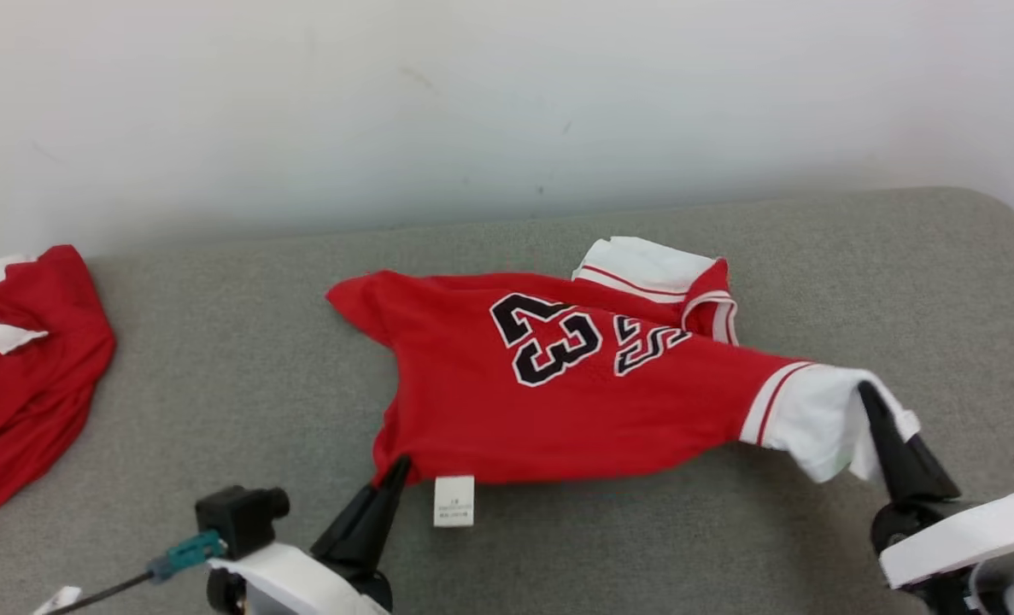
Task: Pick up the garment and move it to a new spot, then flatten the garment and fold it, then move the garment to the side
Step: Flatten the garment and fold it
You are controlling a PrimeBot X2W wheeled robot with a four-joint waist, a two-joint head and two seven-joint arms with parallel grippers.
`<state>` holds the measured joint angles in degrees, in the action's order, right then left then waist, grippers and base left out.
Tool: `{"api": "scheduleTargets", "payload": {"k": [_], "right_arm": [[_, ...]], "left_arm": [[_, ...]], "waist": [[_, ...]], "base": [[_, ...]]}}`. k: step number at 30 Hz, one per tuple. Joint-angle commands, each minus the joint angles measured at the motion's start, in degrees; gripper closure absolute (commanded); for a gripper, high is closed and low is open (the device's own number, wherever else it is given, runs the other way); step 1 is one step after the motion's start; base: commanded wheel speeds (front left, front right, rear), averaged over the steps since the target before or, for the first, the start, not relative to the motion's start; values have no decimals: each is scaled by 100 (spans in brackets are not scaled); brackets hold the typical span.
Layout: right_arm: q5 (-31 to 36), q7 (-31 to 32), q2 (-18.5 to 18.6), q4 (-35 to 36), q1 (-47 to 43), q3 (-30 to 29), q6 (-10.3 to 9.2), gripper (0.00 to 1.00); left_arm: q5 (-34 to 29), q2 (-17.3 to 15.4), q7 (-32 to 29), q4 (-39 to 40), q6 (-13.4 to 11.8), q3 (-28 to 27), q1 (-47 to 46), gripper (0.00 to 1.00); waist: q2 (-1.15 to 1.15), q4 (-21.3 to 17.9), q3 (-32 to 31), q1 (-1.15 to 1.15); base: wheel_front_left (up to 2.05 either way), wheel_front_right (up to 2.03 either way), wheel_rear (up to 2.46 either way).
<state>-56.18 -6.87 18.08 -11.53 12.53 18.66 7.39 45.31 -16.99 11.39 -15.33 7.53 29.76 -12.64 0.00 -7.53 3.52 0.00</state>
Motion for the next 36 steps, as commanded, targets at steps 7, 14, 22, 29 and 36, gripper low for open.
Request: {"api": "scheduleTargets", "payload": {"k": [7, 14, 22, 29, 36], "right_arm": [[-702, 482, 507, 1578, -253, -754, 17, 100], [-951, 1053, 683, 2979, -213, -1754, 17, 100], [-941, 2210, 333, 3826, 421, -2887, 17, 100], [-385, 3363, -447, 3589, 1807, -3168, 17, 100], [822, 3907, -1345, 2523, 4028, -3308, 17, 100]], "left_arm": [[856, -437, -803, 1984, -157, -378, 224, 100], [1468, -937, -1842, 4071, -818, -861, -143, 100], [1736, -1322, -2860, 4929, -1457, -1249, -1327, 100], [1591, -1455, -3240, 4357, -1450, -1355, -2592, 100], [534, -1621, -3119, 2849, -874, -1070, -4528, 100]], "waist": [[0, 27, -291, 0], [0, -4, -357, 0], [0, -57, -95, 0], [0, -60, 736, 0], [0, 10, 1970, 0]], "base": [[0, 0, 0], [0, 0, 0], [0, 0, 0], [0, 0, 0], [0, 0, 0]]}}
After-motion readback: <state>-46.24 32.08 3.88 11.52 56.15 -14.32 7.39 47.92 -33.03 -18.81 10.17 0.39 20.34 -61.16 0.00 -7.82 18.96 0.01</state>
